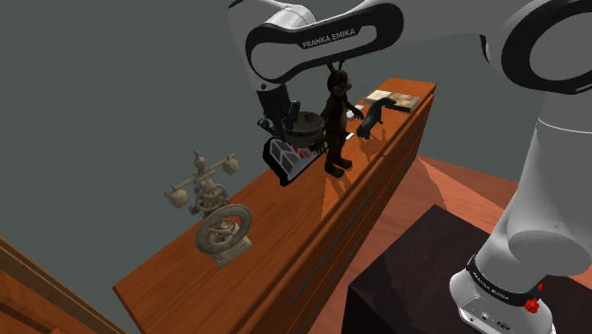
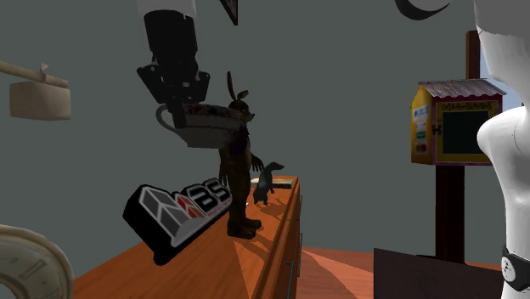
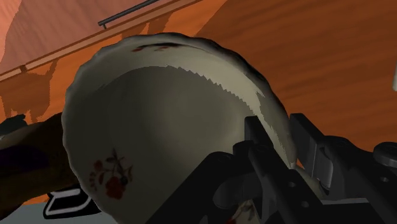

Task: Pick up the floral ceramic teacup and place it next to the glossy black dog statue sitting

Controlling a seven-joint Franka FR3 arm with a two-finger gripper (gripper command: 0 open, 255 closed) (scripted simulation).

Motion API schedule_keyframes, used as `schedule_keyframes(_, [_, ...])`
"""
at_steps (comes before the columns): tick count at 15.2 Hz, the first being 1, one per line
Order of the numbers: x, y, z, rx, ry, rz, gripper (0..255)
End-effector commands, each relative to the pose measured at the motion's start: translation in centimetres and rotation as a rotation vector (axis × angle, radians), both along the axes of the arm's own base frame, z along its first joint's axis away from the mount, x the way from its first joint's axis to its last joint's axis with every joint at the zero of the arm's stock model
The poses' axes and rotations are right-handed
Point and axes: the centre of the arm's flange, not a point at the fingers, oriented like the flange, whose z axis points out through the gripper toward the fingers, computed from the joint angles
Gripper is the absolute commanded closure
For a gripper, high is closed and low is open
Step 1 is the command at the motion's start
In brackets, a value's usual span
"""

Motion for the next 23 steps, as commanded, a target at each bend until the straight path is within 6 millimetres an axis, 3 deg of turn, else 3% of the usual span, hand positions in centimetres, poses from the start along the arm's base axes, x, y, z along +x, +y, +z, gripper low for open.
schedule_keyframes(1, [0.4, -1.9, 0.0, 0.000, 0.000, 0.000, 255])
schedule_keyframes(23, [5.1, -30.6, 0.1, 0.000, 0.000, 0.000, 255])
